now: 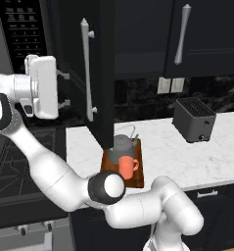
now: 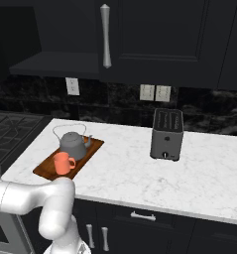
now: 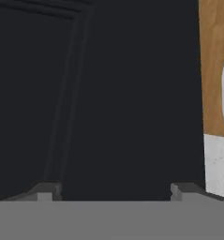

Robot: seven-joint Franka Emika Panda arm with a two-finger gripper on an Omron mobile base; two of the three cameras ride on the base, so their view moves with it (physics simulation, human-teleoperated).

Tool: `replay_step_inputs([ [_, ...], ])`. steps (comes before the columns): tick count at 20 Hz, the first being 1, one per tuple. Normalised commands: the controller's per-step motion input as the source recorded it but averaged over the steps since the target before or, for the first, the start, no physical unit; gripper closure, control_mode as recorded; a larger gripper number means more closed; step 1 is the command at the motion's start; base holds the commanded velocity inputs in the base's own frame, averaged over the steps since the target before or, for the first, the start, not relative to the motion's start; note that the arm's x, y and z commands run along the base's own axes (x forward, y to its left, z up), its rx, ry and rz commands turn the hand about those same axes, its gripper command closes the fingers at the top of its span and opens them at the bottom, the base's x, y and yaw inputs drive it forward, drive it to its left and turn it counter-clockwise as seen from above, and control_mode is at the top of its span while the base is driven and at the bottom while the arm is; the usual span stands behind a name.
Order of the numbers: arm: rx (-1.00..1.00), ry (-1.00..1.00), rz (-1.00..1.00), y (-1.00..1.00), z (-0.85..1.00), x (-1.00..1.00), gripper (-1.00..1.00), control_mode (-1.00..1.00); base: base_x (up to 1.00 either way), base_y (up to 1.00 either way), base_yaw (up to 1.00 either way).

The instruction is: Pick the kettle from the counter and place it on the tray. Then pick the mug from the cabinet and place it on the tray. Then close the cabinet doors.

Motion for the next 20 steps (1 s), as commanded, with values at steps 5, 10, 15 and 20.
replay_step_inputs([
  [5,-0.08,0.0,0.03,-1.0,-0.13,0.1,-1.0,-1.0,0.0,0.0,0.0],
  [10,-0.11,0.0,0.13,-1.0,-0.06,0.22,-1.0,-1.0,0.0,0.0,0.0],
  [15,-0.07,-0.03,0.29,-0.92,0.0,0.31,-1.0,-1.0,0.0,0.0,0.0],
  [20,0.0,-0.02,0.52,-0.95,0.07,0.1,-1.0,-1.0,0.0,0.0,0.0],
])
